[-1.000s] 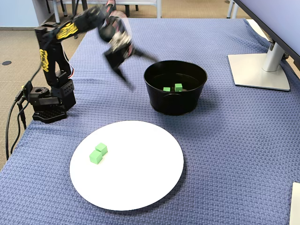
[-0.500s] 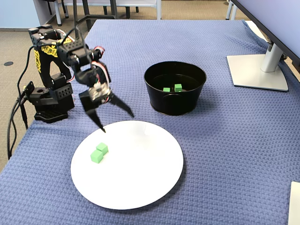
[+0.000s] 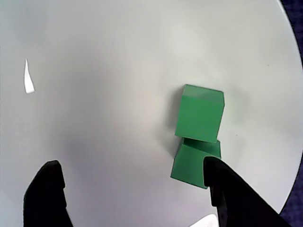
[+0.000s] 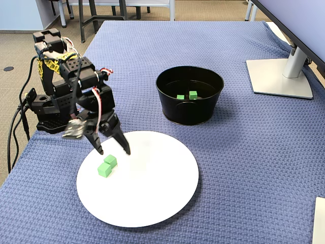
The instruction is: Pick up the green cubes from the white plate and place them in the black recipient
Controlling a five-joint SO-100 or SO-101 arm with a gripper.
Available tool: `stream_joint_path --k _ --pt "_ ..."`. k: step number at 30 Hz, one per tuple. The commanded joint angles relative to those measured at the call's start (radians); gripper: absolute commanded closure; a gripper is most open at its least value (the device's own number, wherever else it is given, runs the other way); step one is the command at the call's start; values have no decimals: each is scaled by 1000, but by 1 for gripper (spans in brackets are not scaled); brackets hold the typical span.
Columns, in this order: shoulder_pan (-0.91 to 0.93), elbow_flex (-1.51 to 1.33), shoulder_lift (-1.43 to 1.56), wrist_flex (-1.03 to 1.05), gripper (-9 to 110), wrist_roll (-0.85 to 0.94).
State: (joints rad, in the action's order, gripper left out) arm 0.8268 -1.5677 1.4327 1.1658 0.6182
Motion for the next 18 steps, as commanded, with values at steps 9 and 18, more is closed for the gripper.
stream_joint_path --k 9,18 --pt "-20 106 -11 117 71 -414" --pt "15 64 -25 74 70 -603"
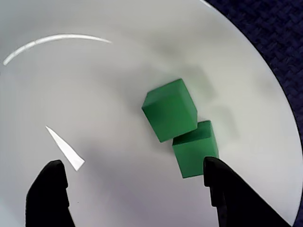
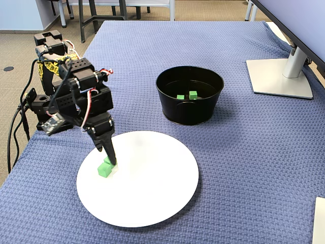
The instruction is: Pick up the green cubes from the white plate and place them in the black recipient
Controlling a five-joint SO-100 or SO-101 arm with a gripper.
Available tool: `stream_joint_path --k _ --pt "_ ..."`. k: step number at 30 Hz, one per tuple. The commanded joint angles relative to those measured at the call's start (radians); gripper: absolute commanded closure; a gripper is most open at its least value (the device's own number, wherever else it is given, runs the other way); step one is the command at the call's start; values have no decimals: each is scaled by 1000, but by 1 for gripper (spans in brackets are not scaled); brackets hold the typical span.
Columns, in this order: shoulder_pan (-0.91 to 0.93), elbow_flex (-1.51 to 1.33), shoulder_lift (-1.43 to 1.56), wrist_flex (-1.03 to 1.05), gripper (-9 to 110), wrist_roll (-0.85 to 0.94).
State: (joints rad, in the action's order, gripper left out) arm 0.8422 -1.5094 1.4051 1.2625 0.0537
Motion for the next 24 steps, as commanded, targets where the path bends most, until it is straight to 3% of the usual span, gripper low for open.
stream_joint_path --k 1,24 --pt "-3 5 -5 -26 70 -38" --pt "-97 -97 -44 -81 74 46"
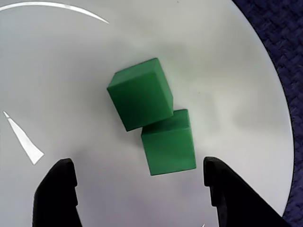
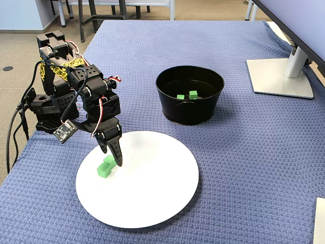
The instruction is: Pick up the green cubes from the white plate and place them in the black recipient
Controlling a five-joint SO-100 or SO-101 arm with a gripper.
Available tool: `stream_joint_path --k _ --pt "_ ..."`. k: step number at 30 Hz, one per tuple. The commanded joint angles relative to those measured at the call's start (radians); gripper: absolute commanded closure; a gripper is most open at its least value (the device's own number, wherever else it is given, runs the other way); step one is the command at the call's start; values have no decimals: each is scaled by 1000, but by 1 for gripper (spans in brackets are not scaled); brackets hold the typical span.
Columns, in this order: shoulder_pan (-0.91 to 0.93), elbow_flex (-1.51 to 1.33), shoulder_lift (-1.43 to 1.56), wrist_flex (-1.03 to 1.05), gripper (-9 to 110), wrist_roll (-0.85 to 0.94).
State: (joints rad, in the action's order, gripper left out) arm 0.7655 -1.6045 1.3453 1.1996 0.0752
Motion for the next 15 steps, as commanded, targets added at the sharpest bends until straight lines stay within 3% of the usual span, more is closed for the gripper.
stream_joint_path --k 1,15 --pt "-23 -5 12 -21 75 31" --pt "-9 -12 -43 -71 75 120"
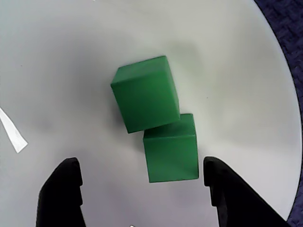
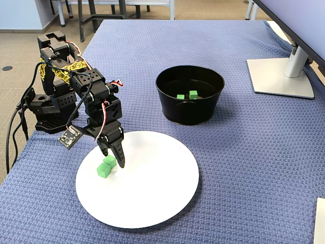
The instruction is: Pick up the green cubes from the white plate and place them in the black recipient
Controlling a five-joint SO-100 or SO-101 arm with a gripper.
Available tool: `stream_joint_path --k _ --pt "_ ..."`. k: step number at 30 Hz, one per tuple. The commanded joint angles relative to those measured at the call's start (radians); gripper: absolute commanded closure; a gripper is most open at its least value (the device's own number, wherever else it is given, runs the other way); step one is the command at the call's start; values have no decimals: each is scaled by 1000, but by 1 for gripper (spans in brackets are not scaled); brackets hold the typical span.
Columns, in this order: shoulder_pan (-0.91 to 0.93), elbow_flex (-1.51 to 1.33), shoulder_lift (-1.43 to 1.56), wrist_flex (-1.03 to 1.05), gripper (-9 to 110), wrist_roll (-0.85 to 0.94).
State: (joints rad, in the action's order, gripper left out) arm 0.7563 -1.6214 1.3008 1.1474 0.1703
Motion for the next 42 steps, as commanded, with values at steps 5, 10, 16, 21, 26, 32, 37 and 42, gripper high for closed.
stream_joint_path --k 5,10,16,21,26,32,37,42 --pt "0 11 -17 -28 75 41" --pt "-2 9 -28 -35 77 51" --pt "0 5 -31 -44 80 64" --pt "-2 -3 -26 -55 94 69" --pt "-3 -8 -26 -60 98 78" --pt "-5 -9 -26 -60 102 87" --pt "5 -6 11 -38 102 84" --pt "0 -38 117 25 102 80"
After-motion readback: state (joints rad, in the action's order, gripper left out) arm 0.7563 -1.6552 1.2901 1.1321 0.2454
